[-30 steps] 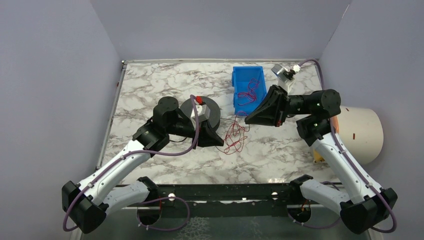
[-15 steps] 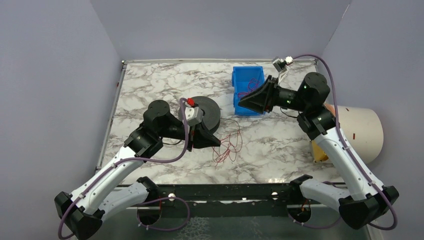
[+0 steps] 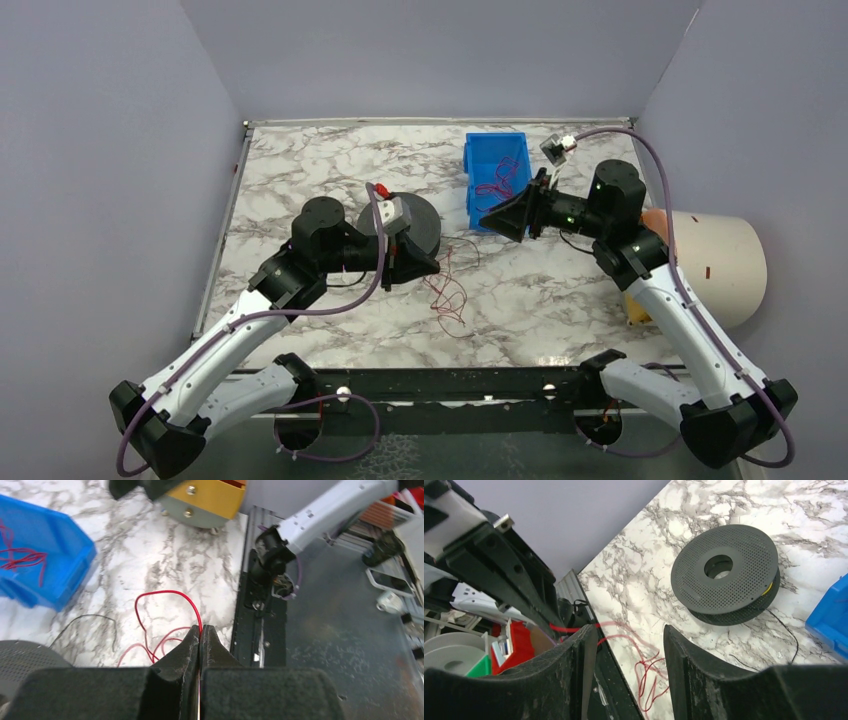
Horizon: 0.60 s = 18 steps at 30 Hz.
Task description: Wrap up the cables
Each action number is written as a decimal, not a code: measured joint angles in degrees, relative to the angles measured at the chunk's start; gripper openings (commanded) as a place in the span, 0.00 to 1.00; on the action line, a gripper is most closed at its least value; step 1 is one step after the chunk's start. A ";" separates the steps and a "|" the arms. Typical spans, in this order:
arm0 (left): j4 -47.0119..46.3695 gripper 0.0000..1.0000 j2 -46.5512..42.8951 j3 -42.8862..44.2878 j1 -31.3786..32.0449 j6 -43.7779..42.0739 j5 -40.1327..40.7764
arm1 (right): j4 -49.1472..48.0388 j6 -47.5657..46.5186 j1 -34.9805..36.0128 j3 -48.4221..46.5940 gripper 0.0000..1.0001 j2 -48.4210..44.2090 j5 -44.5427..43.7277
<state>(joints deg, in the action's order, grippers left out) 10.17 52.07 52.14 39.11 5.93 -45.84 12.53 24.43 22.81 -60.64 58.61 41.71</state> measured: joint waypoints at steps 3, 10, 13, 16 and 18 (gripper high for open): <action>0.44 0.00 0.35 0.83 0.00 1.05 4.37 | -1.46 -1.40 0.00 3.10 0.59 -1.33 0.24; -0.35 0.00 0.33 1.88 0.00 5.05 10.64 | -5.60 -2.01 4.22 8.13 0.69 -0.22 -1.07; -0.33 0.00 0.35 2.19 0.00 6.36 11.50 | -7.98 -2.05 8.83 8.11 0.71 2.45 -3.91; -0.39 0.00 0.48 3.50 0.00 7.65 11.93 | -10.49 -1.79 11.72 8.13 0.72 5.31 -6.40; -0.79 0.00 0.48 4.02 0.00 8.39 12.00 | -12.20 -1.46 12.48 8.15 0.73 6.67 -7.96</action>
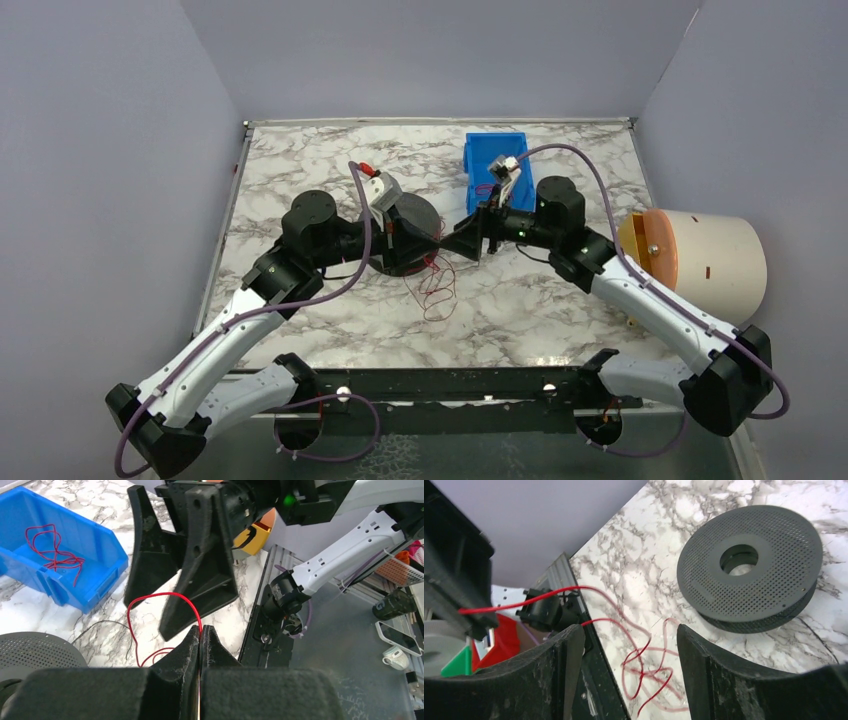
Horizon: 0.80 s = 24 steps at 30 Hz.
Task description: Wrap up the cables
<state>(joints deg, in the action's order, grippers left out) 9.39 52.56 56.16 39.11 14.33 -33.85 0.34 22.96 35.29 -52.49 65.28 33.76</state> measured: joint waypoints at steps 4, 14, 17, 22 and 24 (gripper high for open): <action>-0.46 0.00 0.02 0.35 0.00 1.46 -0.09 | -4.26 1.33 0.79 0.11 0.74 2.45 -2.73; -0.59 0.00 1.01 0.90 0.00 4.15 -1.11 | -14.12 6.51 3.61 3.32 0.71 7.56 -5.66; -0.55 0.00 1.16 1.46 0.00 4.96 -1.81 | -15.78 7.61 4.00 5.40 0.67 8.35 -9.05; -0.68 0.00 1.01 1.92 0.00 6.14 -3.28 | -16.74 8.66 4.02 8.09 0.62 9.86 -16.55; -0.59 0.00 0.76 2.10 0.00 6.51 -3.80 | -16.76 8.96 4.00 9.25 0.61 9.94 -20.17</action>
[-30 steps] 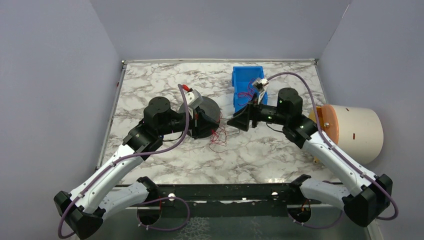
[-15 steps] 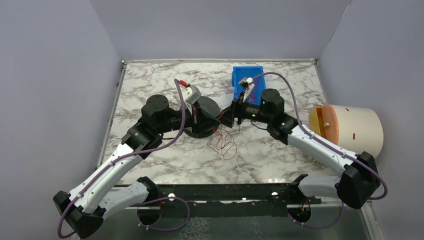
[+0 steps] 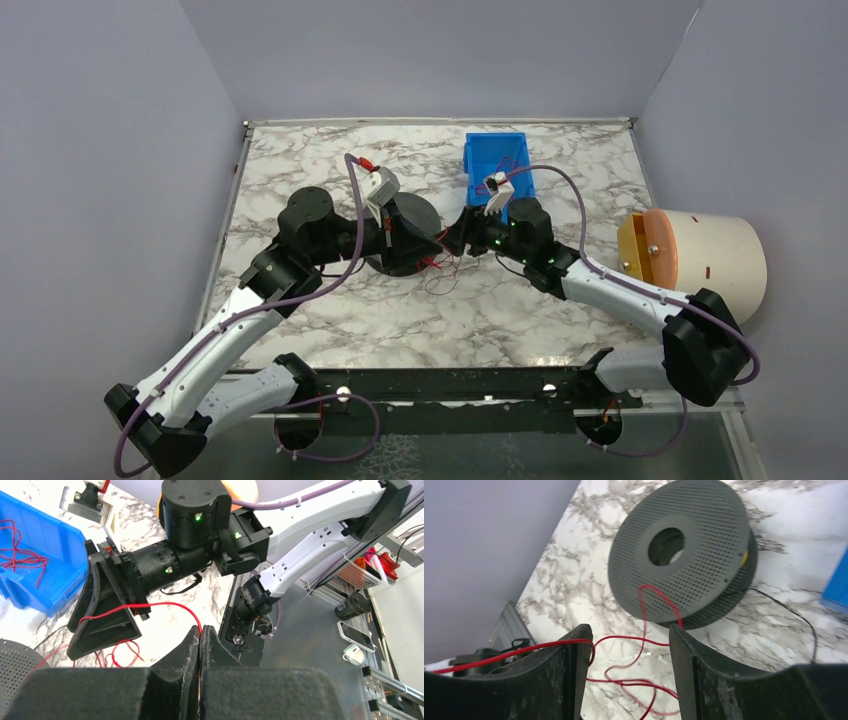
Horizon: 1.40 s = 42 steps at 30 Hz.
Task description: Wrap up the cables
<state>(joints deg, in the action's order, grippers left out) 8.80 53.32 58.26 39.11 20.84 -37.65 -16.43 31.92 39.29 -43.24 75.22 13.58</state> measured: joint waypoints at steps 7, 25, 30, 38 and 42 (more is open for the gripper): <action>0.37 0.00 -3.32 0.66 0.00 0.59 -1.55 | 0.26 0.63 0.04 0.76 0.60 0.00 -11.47; 2.80 0.00 -11.74 6.82 0.00 -2.75 -4.59 | 5.03 -1.57 0.02 3.58 0.45 -3.17 -31.19; 4.70 0.00 -12.57 8.20 0.00 -4.11 -4.59 | 6.21 -2.19 0.02 4.83 0.39 -3.67 -33.92; 7.82 0.00 -13.92 9.84 0.00 -5.66 -4.35 | 7.34 -2.45 0.02 5.49 0.34 -3.85 -36.48; 8.26 0.00 -14.64 9.88 0.00 -5.86 -4.26 | 8.68 -2.43 0.02 5.75 0.35 -5.79 -36.46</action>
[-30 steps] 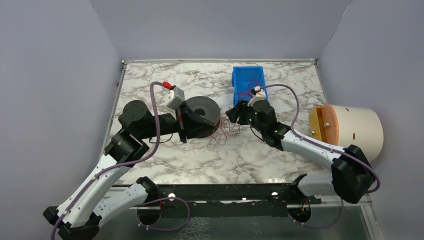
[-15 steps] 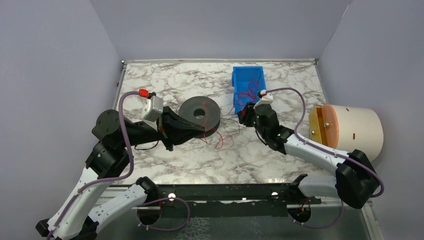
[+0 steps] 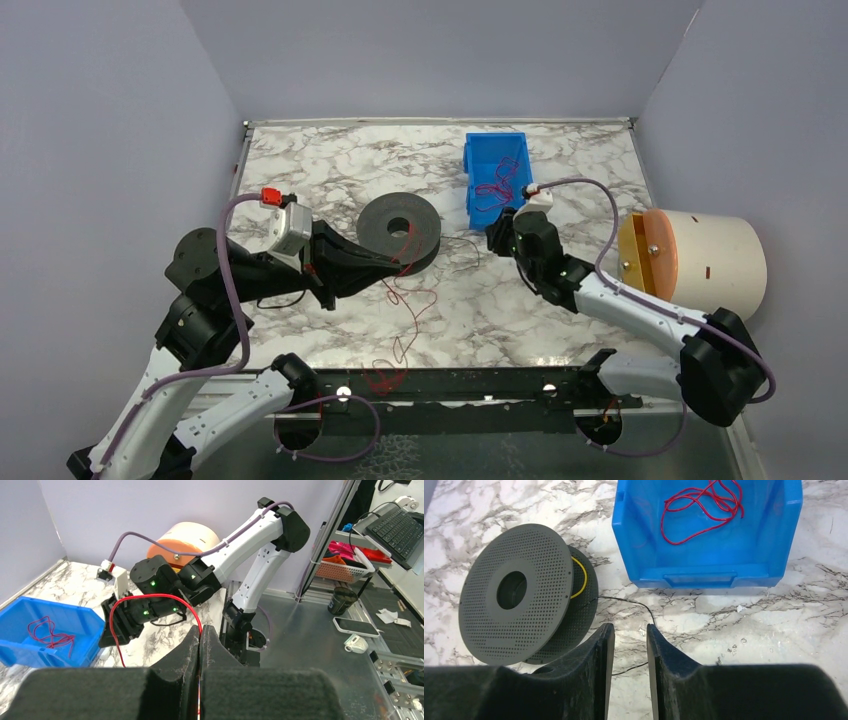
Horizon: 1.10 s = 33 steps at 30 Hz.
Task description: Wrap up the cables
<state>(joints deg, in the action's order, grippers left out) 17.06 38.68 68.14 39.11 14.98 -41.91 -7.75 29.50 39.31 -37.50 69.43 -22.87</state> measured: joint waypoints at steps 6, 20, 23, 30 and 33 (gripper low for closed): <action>1.07 0.00 0.02 0.00 0.00 -0.07 1.95 | 1.46 0.02 0.00 0.00 0.39 -4.22 1.49; -3.26 0.00 6.03 -3.26 0.02 1.18 16.98 | 7.65 0.07 0.00 -3.89 0.49 -12.39 10.82; -4.72 0.00 8.20 -4.15 0.00 1.73 19.12 | 8.26 0.02 0.00 -4.26 0.50 -13.49 13.77; -7.56 0.00 9.92 -4.31 0.00 2.82 24.26 | 10.56 -0.90 0.00 -4.50 0.51 -13.75 22.40; -8.74 0.00 10.36 -4.28 0.00 3.30 26.03 | 10.69 -1.03 0.00 -3.67 0.52 -14.08 26.29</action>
<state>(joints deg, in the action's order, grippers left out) 8.32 49.04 63.86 39.11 18.28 -15.88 2.94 28.47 39.31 -41.17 55.35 3.42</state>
